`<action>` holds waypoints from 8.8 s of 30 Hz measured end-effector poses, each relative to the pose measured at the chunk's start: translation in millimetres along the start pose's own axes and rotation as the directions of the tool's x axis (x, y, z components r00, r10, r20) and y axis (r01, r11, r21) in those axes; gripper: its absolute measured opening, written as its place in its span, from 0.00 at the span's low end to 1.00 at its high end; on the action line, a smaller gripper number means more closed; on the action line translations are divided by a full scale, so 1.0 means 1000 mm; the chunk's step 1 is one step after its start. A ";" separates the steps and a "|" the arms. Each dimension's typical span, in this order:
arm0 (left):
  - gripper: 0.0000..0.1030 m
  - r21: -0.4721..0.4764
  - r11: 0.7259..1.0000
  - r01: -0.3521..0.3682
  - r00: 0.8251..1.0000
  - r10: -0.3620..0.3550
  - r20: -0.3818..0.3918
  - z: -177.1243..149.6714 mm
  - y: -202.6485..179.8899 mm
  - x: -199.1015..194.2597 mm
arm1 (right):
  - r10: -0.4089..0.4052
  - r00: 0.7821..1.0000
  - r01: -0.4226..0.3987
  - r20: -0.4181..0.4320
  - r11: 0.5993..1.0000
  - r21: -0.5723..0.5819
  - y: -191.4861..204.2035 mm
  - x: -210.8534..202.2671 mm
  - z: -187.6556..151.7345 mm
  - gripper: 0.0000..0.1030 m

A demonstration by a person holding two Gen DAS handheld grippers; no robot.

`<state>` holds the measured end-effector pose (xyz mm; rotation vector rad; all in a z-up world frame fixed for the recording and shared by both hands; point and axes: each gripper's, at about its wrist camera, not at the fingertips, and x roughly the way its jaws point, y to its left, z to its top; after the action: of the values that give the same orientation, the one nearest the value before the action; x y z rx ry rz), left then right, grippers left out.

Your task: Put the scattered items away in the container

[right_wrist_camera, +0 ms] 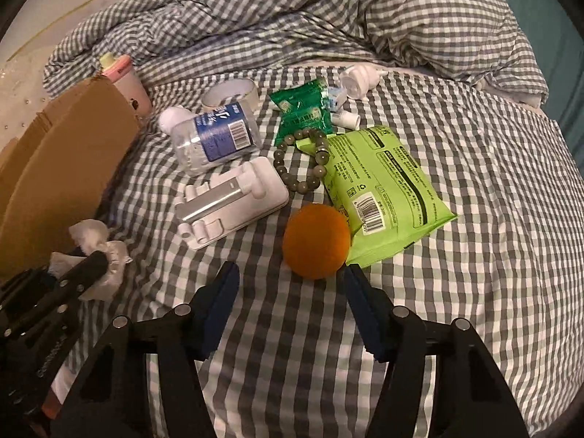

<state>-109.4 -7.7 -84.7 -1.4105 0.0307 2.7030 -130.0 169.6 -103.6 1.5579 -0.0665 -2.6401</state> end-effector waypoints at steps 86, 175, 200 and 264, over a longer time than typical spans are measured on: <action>0.92 -0.263 0.957 -0.125 0.984 0.153 0.088 0.035 0.165 -0.071 | 0.188 0.980 -0.192 0.072 0.979 0.069 0.070 -0.046 0.042 0.92; 0.67 0.096 0.994 0.055 0.998 -0.054 -0.011 0.109 -0.035 0.153 | 0.115 0.993 -0.114 0.028 0.993 -0.013 -0.034 0.048 0.079 0.51; 0.54 0.005 0.996 0.085 0.996 -0.085 0.028 0.088 -0.013 0.088 | 0.064 0.995 -0.068 0.078 0.996 0.060 -0.054 0.003 0.050 0.12; 0.01 -0.110 0.988 -0.106 0.994 0.106 -0.007 0.090 0.024 0.126 | 0.081 0.997 -0.079 -0.016 0.988 0.133 -0.071 0.007 0.003 0.12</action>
<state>-256.4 -17.0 -136.7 -1.4803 -0.0460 2.8303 -139.2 240.0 -113.8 1.5851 -0.3017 -2.6047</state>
